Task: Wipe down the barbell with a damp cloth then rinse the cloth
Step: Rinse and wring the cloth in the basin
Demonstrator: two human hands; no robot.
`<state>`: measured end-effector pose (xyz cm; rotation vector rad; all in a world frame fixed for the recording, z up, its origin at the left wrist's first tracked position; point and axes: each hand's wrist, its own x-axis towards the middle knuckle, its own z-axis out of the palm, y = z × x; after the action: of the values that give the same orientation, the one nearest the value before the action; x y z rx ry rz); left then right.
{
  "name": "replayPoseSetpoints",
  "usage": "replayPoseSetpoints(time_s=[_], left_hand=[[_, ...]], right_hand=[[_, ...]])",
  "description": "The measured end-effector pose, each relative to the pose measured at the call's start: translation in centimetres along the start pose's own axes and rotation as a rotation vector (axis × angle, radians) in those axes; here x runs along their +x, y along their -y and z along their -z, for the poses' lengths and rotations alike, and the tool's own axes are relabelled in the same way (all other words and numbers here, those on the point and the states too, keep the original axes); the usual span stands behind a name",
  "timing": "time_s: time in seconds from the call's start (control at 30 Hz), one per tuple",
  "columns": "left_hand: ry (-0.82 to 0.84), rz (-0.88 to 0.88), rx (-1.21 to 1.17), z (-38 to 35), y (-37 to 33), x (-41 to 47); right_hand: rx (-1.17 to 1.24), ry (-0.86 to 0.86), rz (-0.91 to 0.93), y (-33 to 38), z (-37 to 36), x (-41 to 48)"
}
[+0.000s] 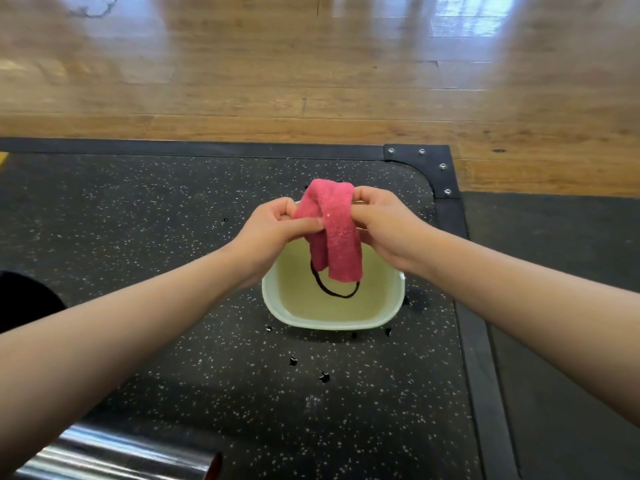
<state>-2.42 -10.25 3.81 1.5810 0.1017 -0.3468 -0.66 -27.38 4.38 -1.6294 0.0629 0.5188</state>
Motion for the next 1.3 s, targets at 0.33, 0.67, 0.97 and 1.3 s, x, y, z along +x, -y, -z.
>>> replayPoseSetpoints(time_s=[0.33, 0.67, 0.97, 1.3], left_hand=[[-0.095, 0.277, -0.465, 1.6, -1.6, 0.4], [-0.262, 0.389, -0.293, 3.3, -2.3, 1.4], [-0.184, 0.456, -0.322, 3.0, -3.1, 1.6], [-0.176, 0.247, -0.155, 4.2, -3.5, 1.3]], right_hand=[[0.342, -0.012, 0.005, 1.1, 3.6, -0.1], [0.663, -0.17, 0.025, 1.3, 5.5, 0.3], [0.713, -0.168, -0.039, 1.8, 5.6, -0.1], [0.747, -0.193, -0.044, 1.2, 6.6, 0.8]])
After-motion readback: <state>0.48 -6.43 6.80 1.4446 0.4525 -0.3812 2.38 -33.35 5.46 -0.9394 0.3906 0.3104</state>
